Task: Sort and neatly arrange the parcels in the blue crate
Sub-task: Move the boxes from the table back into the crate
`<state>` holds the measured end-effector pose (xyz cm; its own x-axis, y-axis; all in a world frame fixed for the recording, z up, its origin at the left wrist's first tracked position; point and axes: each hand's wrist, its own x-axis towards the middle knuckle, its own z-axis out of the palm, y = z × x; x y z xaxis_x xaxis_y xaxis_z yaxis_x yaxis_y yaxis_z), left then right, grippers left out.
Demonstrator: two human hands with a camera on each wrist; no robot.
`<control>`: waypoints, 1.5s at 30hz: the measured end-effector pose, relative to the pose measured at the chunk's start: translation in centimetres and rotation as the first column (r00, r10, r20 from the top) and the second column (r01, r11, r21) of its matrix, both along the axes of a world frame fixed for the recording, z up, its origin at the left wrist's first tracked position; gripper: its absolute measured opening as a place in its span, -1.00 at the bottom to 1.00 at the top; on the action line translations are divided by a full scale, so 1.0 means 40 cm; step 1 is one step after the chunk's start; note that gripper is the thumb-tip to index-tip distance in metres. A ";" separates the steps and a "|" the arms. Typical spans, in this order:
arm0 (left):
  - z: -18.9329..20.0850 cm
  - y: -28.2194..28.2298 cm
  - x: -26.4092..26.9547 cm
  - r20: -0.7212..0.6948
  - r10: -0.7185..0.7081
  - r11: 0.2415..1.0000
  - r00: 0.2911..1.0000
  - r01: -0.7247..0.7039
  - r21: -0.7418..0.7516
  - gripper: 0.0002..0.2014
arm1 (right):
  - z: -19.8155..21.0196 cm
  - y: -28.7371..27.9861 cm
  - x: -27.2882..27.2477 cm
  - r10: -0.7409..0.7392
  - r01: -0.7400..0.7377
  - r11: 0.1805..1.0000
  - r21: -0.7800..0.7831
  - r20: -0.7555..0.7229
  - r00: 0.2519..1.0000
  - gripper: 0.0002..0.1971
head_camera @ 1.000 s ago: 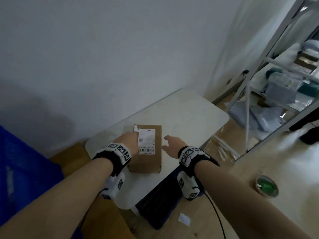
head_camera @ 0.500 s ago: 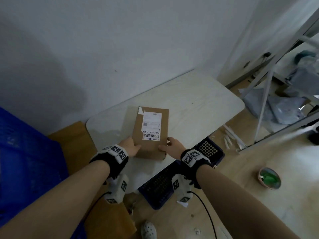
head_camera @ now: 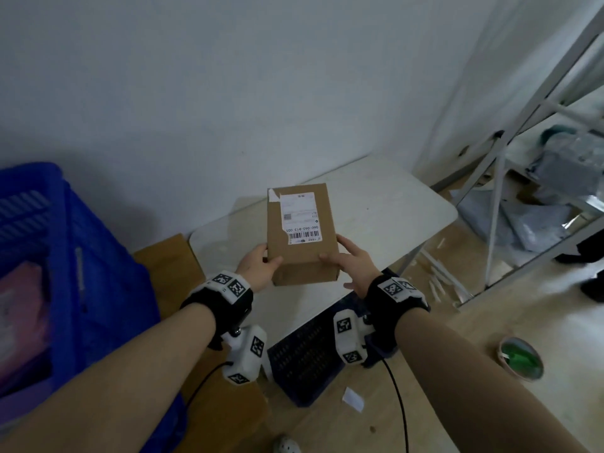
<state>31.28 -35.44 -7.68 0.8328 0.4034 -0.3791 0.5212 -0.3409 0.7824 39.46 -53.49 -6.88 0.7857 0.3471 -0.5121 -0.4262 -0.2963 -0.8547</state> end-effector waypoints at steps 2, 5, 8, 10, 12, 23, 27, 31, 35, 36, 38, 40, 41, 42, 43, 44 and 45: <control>0.046 -0.012 -0.032 0.073 0.011 1.000 0.997 -0.009 -0.026 -0.54 | 0.049 -0.007 -0.041 -0.013 0.014 0.999 0.050 -0.008 1.000 -0.33; 0.124 -0.022 -0.093 0.182 0.021 0.998 0.983 -0.011 -0.054 -0.54 | 0.137 -0.008 -0.114 -0.022 0.018 0.991 0.135 0.027 0.999 -0.39; 0.217 -0.016 -0.167 0.291 0.036 0.998 0.956 -0.021 -0.054 -0.56 | 0.225 -0.006 -0.185 -0.019 0.000 0.981 0.192 0.099 0.995 -0.45; 0.282 -0.005 -0.225 0.354 0.044 0.999 0.934 -0.030 -0.045 -0.56 | 0.282 -0.001 -0.240 -0.023 -0.009 0.976 0.220 0.143 0.990 -0.46; 0.339 0.005 -0.289 0.400 0.050 0.999 0.915 -0.039 -0.036 -0.56 | 0.334 0.008 -0.301 -0.011 -0.033 0.970 0.239 0.182 0.983 -0.45; 0.508 0.088 -0.697 0.564 0.231 0.971 0.793 -0.223 -0.084 -0.55 | 0.492 0.161 -0.629 0.155 -0.268 0.919 0.289 0.361 0.920 -0.41; 0.526 0.151 -0.853 0.566 0.323 0.944 0.758 -0.303 -0.134 -0.54 | 0.496 0.270 -0.737 0.240 -0.346 0.893 0.288 0.347 0.907 -0.37; 0.532 0.222 -0.990 0.563 0.445 0.883 0.696 -0.446 -0.148 -0.52 | 0.486 0.384 -0.835 0.346 -0.437 0.855 0.280 0.321 0.882 -0.47; 0.525 0.304 -1.104 0.540 0.567 0.801 0.623 -0.569 -0.185 -0.52 | 0.487 0.499 -0.917 0.450 -0.545 0.784 0.297 0.332 0.829 -0.57; 0.522 0.324 -1.127 0.523 0.597 0.778 0.608 -0.597 -0.194 -0.53 | 0.489 0.527 -0.934 0.477 -0.567 0.761 0.316 0.319 0.819 -0.60; 0.518 0.365 -1.170 0.503 0.647 0.736 0.573 -0.642 -0.216 -0.52 | 0.489 0.589 -0.963 0.545 -0.612 0.717 0.333 0.280 0.790 -0.55; 0.513 0.403 -1.210 0.485 0.686 0.701 0.542 -0.672 -0.240 -0.51 | 0.485 0.652 -0.987 0.604 -0.658 0.682 0.319 0.261 0.753 -0.48; 0.511 0.420 -1.229 0.480 0.699 0.687 0.530 -0.683 -0.246 -0.50 | 0.481 0.686 -0.993 0.616 -0.671 0.668 0.320 0.267 0.741 -0.48; 0.508 0.439 -1.247 0.471 0.708 0.677 0.526 -0.695 -0.241 -0.48 | 0.477 0.717 -0.999 0.624 -0.678 0.658 0.328 0.267 0.734 -0.51; 0.506 0.459 -1.262 0.462 0.715 0.667 0.525 -0.711 -0.224 -0.45 | 0.473 0.751 -1.004 0.632 -0.682 0.649 0.337 0.260 0.730 -0.53; 0.504 0.481 -1.276 0.445 0.721 0.659 0.531 -0.724 -0.204 -0.42 | 0.470 0.783 -1.008 0.641 -0.686 0.642 0.341 0.252 0.725 -0.56; 0.502 0.504 -1.288 0.429 0.725 0.654 0.539 -0.734 -0.182 -0.38 | 0.466 0.817 -1.009 0.653 -0.692 0.637 0.341 0.238 0.719 -0.57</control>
<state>-20.24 -15.26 12.41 0.3089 0.9497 -0.0511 0.2083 -0.0152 0.9779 -0.90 -20.83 11.76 0.2884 0.9440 -0.1602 -0.1620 -0.1167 -0.9799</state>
